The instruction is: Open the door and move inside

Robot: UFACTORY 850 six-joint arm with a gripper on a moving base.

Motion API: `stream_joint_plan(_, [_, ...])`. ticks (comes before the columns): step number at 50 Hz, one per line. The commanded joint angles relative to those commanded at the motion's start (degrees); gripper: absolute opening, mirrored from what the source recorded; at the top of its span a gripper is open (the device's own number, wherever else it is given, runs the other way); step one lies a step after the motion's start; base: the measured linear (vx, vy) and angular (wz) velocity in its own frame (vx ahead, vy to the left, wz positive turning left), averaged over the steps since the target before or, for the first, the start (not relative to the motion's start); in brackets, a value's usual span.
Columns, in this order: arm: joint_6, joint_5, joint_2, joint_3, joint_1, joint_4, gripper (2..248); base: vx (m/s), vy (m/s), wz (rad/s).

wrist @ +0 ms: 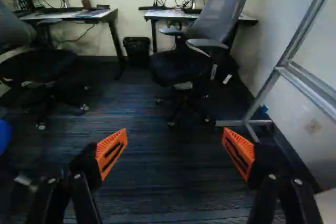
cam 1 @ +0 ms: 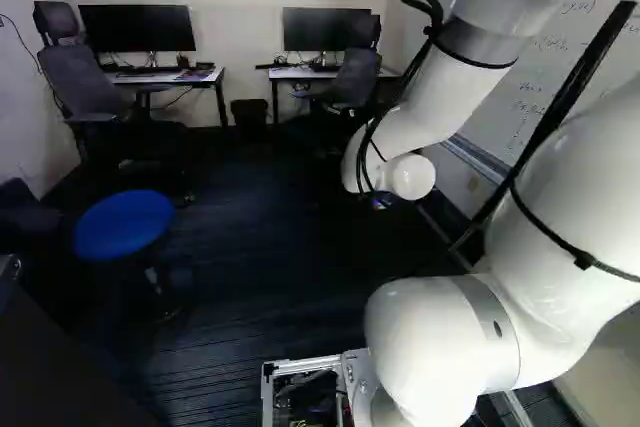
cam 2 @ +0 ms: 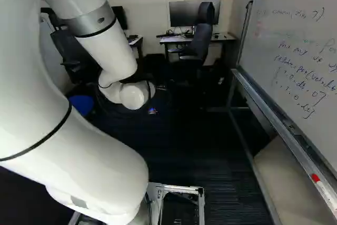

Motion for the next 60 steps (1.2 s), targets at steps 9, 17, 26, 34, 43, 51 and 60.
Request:
stream_joint_plan(9, [0.00,1.03,1.88,2.49,0.68,0.88,247,0.000,0.000,0.000])
stream_joint_plan(17, [0.00,2.00,3.66,4.86,1.32,1.71,247,0.000,0.000,0.000])
stream_joint_plan(26, [0.00,2.92,5.34,7.08,1.93,2.49,247,0.000,0.000,0.000])
stream_joint_plan(34, [0.00,3.54,6.47,8.58,2.33,3.02,247,0.000,0.000,0.000])
stream_joint_plan(43, [0.00,4.03,7.37,9.77,2.66,3.44,247,0.000,0.000,0.000])
stream_joint_plan(51, [0.00,4.29,7.84,10.40,2.83,3.65,247,0.000,0.000,0.000])
stream_joint_plan(60, [0.00,4.38,8.00,10.61,2.88,3.73,247,0.000,0.000,0.000])
